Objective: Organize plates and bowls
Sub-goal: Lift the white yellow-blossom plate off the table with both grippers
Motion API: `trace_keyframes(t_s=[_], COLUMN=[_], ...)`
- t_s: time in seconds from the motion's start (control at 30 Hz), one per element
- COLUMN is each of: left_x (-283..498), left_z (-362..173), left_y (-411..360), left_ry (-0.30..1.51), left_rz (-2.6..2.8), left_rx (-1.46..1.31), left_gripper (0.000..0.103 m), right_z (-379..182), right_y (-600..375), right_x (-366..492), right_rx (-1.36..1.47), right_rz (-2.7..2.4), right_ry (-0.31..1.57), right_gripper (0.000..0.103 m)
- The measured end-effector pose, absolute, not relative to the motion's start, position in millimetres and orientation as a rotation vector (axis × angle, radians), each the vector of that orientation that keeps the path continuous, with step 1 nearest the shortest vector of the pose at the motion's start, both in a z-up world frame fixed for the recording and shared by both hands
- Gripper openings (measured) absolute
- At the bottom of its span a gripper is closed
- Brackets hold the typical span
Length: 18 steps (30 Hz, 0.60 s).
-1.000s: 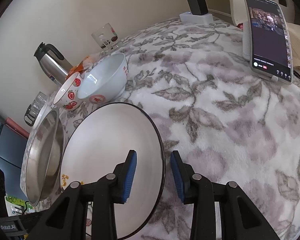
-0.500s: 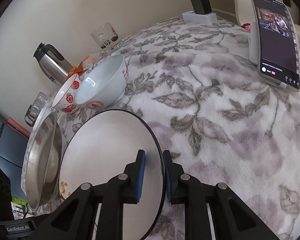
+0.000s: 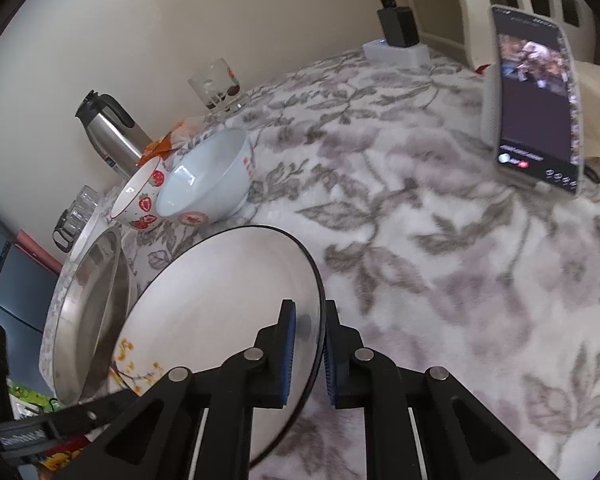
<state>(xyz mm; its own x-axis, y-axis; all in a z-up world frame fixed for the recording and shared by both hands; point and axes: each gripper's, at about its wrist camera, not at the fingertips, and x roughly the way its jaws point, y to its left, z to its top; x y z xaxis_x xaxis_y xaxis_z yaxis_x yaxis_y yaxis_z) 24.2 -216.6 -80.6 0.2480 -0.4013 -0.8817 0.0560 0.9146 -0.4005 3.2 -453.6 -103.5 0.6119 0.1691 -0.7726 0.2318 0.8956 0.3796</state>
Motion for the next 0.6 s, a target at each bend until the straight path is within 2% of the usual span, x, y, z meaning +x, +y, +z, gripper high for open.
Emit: trace_keyframes(t_s=[0.13, 0.4, 0.6], left_x=[25.0, 29.9, 35.3], left_z=[-77.8, -102.6, -101.1], left_y=[-225.1, -223.1, -218.8], left_ry=[1.28, 1.386, 1.342], left_rz=[-0.371, -0.359, -0.325], left_rx=[-0.291, -0.334, -0.329], left_gripper=[0.023, 0.022, 0.019], right_z=[-106.7, -117.1, -118.5], right_y=[-467.0, -472.6, -473.5], right_x=[-5.0, -9.9, -9.5], right_rx=[0.515, 0.549, 0.551], right_rz=[-0.054, -0.053, -0.05], right_ry=[0.914, 0.919, 0.919], right_gripper=[0.014, 0.014, 0.014])
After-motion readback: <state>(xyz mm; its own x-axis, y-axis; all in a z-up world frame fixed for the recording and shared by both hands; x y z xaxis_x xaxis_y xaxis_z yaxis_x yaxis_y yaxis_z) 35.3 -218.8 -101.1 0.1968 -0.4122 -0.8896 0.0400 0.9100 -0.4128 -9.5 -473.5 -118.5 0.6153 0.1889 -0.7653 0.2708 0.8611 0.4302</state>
